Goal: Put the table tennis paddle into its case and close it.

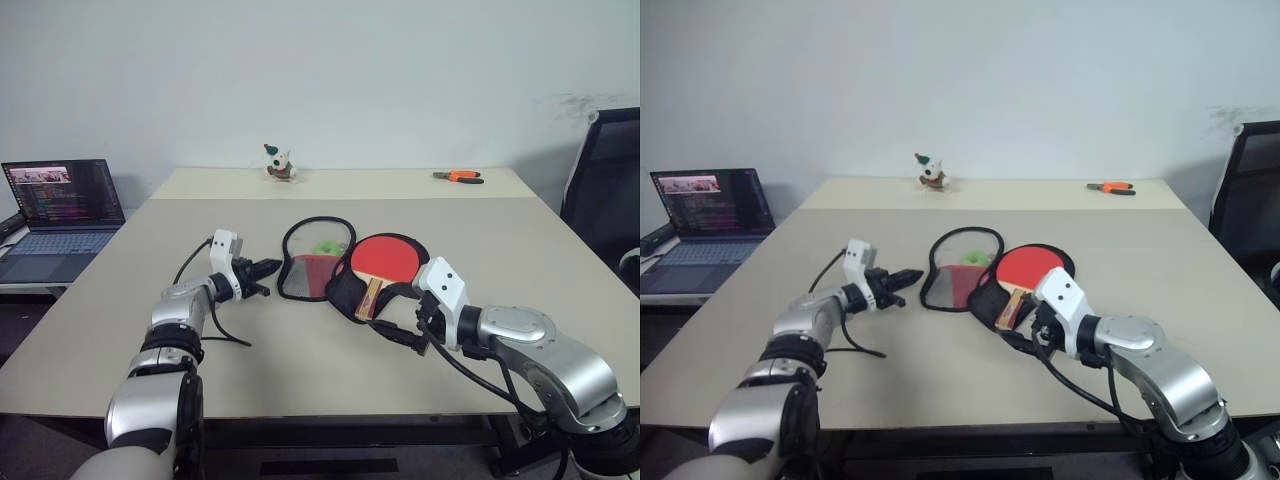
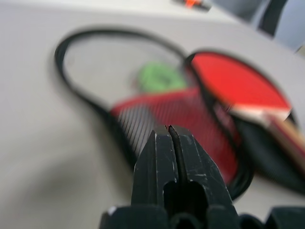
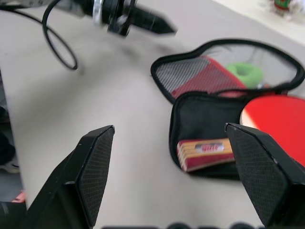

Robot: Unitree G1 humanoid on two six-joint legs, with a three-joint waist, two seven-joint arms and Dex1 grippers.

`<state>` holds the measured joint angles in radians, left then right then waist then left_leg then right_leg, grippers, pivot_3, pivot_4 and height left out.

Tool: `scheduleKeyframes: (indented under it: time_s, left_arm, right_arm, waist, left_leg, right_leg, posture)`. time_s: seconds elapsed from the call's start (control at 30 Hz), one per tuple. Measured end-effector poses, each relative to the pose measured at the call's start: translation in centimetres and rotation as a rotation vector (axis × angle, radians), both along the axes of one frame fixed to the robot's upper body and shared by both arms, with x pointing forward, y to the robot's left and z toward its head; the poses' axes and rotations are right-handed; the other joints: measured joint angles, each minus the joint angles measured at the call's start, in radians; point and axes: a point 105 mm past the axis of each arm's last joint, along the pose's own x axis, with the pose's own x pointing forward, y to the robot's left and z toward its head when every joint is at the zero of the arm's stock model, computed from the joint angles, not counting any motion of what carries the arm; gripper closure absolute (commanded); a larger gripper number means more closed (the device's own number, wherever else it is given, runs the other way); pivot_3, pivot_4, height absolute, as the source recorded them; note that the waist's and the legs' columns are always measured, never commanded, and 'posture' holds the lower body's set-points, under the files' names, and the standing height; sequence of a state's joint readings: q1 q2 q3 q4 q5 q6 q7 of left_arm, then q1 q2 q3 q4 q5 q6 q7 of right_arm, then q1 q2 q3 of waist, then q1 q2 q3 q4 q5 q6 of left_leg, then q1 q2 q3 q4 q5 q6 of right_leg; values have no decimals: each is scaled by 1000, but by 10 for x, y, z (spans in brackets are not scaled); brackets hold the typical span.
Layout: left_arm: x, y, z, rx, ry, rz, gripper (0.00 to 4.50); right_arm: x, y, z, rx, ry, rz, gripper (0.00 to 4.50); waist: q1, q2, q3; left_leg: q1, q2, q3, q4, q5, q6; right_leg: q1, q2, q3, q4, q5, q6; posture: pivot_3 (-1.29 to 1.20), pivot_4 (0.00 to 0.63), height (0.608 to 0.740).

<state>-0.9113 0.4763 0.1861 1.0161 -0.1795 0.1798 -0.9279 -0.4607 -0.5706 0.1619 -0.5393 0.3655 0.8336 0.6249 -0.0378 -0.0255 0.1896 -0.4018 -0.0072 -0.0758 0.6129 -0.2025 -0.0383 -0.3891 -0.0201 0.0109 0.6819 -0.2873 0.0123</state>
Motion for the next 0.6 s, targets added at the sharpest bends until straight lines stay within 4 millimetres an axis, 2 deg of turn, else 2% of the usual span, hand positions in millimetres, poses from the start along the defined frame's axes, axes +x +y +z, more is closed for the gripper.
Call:
scheduleKeyframes:
  time_s: [0.13,0.23,0.6]
  left_arm:
    - [1,1,-18,184,12,23,4434]
    - [6,6,-26,243,27,85,4434]
    - [23,-24,-18,268,5,106,4434]
  right_arm:
    - [0,3,-3,-15,-7,13,419]
    - [1,2,-3,-21,-10,5,419]
    - [2,2,-4,-21,-9,1,419]
  waist:
    - [7,0,0]
    - [7,0,0]
    - [7,0,0]
  left_leg:
    - [0,0,0,1,0,0]
    - [0,0,0,1,0,0]
    - [0,0,1,1,0,0]
  right_leg:
    - [0,0,0,0,0,0]
    - [0,0,-1,0,0,0]
    - [0,0,-2,0,0,0]
  posture:
    - [0,150,740]
    - [0,150,740]
    - [0,150,740]
